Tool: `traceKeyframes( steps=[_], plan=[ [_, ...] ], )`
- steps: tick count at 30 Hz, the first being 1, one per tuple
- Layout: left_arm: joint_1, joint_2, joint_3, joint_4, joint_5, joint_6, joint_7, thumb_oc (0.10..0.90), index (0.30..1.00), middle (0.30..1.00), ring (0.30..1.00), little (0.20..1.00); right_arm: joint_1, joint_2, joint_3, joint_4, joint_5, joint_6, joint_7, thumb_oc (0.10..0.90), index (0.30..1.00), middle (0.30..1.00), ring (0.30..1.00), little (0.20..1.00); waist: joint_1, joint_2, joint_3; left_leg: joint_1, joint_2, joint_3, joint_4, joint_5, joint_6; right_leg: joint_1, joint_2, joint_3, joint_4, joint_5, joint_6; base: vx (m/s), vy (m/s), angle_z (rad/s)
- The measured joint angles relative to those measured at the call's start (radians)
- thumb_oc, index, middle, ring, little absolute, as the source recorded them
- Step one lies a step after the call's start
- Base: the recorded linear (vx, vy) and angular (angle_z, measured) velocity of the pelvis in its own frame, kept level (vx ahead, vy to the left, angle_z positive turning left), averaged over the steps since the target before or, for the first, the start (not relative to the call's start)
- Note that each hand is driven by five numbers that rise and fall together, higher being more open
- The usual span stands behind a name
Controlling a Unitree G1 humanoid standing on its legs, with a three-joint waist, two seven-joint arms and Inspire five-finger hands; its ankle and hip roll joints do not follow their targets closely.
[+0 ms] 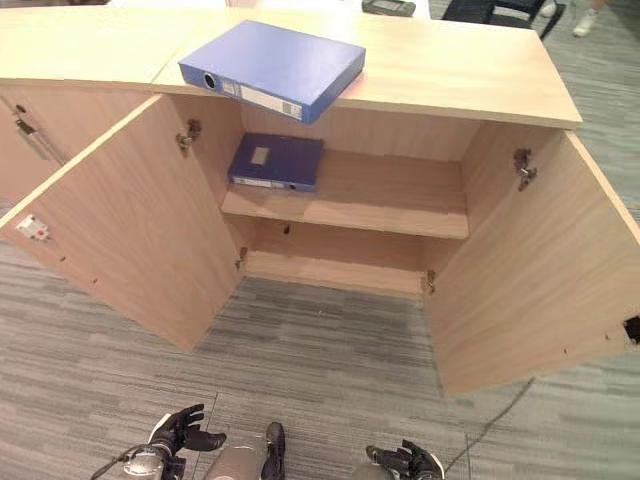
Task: Put the empty folder in the office cabinet
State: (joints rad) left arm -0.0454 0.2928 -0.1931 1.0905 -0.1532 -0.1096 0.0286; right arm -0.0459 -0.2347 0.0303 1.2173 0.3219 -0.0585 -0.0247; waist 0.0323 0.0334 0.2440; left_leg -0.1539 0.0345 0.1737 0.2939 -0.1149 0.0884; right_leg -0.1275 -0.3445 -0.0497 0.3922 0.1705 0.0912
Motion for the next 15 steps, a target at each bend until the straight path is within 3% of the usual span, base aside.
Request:
traceKeyframes(
  steps=[1,2,3,5,6,8,10,11,12,13,15],
  plan=[
    [0.005,-0.002,-0.012,0.004,0.000,0.000,0.002,0.800,0.900,0.900,0.900,0.900,0.002,-0.009,0.005,-0.019,0.000,-0.001,-0.003,0.800,0.900,0.900,0.900,0.900,0.004,0.005,0.006,0.042,-0.009,0.010,-0.044,0.007,-0.004,-0.025,-0.006,-0.027,0.086,-0.007,0.011,0.21,0.453,-0.49],
    [0.000,-0.003,-0.010,0.003,0.000,0.000,0.001,0.800,0.900,0.900,0.900,0.900,0.001,-0.011,0.006,-0.030,0.001,-0.001,-0.003,0.800,0.900,0.900,0.900,0.900,-0.006,0.011,0.004,0.057,-0.010,0.010,-0.064,0.008,0.008,-0.047,0.021,-0.034,0.133,-0.063,0.033,0.24,0.403,-0.35],
    [0.007,0.002,-0.007,0.003,-0.001,-0.001,0.001,0.800,0.900,0.900,0.900,0.900,-0.004,-0.007,0.017,-0.037,0.001,-0.006,-0.001,0.800,0.900,0.900,0.900,0.900,-0.007,0.026,0.004,0.078,-0.004,-0.009,-0.111,0.029,-0.007,-0.078,0.112,0.016,0.182,-0.162,0.066,0.10,0.131,-0.05],
    [0.003,0.006,0.005,-0.006,-0.002,-0.001,0.001,0.800,0.900,0.900,0.900,0.900,-0.003,-0.001,0.025,-0.045,0.003,-0.007,-0.001,0.800,0.900,0.900,0.900,0.900,-0.013,0.015,0.003,0.101,-0.021,-0.010,-0.170,0.035,-0.001,-0.080,0.166,0.003,0.121,-0.224,0.070,0.21,0.070,0.07],
    [-0.004,0.005,0.003,-0.005,-0.003,0.000,0.003,0.800,0.900,0.900,0.900,0.900,-0.004,-0.002,0.031,-0.046,0.003,-0.005,-0.003,0.800,0.900,0.900,0.900,0.900,-0.016,0.007,0.004,0.120,-0.034,-0.009,-0.217,0.062,0.004,-0.074,0.175,-0.043,0.030,-0.245,0.041,0.21,-0.008,0.04],
    [0.006,0.002,0.002,0.004,-0.003,0.002,0.001,0.800,0.900,0.900,0.900,0.900,-0.010,-0.003,0.036,-0.042,0.003,-0.006,-0.004,0.800,0.900,0.900,0.900,0.900,-0.028,0.008,0.006,0.130,-0.038,-0.005,-0.253,0.078,0.000,-0.076,0.184,-0.094,-0.169,-0.226,0.036,0.20,-0.076,0.05],
    [0.016,-0.002,0.002,0.010,-0.004,0.002,0.002,0.800,0.900,0.900,0.900,0.900,-0.009,-0.003,0.035,-0.043,0.011,-0.007,-0.004,0.800,0.900,0.900,0.900,0.900,-0.030,0.003,0.008,0.141,-0.039,-0.005,-0.265,0.079,0.000,-0.097,0.175,-0.090,-0.261,-0.183,0.050,0.33,-0.131,-0.01],
    [0.016,-0.004,0.002,0.022,-0.006,0.002,0.002,0.800,0.900,0.900,0.900,0.900,-0.013,-0.004,0.035,-0.043,0.015,-0.010,-0.004,0.800,0.900,0.900,0.900,0.900,-0.044,0.000,0.011,0.141,-0.039,-0.019,-0.263,0.080,-0.006,-0.112,0.164,-0.071,-0.374,-0.130,0.075,0.30,-0.120,0.22],
    [0.013,-0.005,0.003,0.035,-0.007,0.003,0.002,0.800,0.900,0.900,0.900,0.900,-0.014,0.000,0.034,-0.046,0.019,-0.012,-0.004,0.800,0.900,0.900,0.900,0.900,-0.064,-0.005,0.014,0.149,-0.039,-0.041,-0.265,0.077,-0.012,-0.114,0.143,-0.054,-0.440,-0.102,0.075,0.34,-0.143,0.37],
    [0.014,-0.004,0.003,0.040,-0.007,0.002,0.002,0.800,0.900,0.900,0.900,0.900,-0.017,0.001,0.033,-0.046,0.027,-0.012,-0.004,0.800,0.900,0.900,0.900,0.900,-0.071,-0.007,0.016,0.159,-0.039,-0.052,-0.268,0.079,-0.009,-0.115,0.141,-0.053,-0.453,-0.087,0.074,0.24,-0.101,0.47],
    [0.020,-0.002,0.005,0.049,-0.007,-0.002,0.003,0.800,0.900,0.900,0.900,0.900,-0.021,0.002,0.033,-0.041,0.032,-0.012,-0.002,0.800,0.900,0.900,0.900,0.900,-0.084,-0.015,0.016,0.188,-0.036,-0.077,-0.272,0.061,-0.042,-0.123,0.122,-0.034,-0.443,-0.059,0.076,0.36,-0.137,0.40]
  ],
)
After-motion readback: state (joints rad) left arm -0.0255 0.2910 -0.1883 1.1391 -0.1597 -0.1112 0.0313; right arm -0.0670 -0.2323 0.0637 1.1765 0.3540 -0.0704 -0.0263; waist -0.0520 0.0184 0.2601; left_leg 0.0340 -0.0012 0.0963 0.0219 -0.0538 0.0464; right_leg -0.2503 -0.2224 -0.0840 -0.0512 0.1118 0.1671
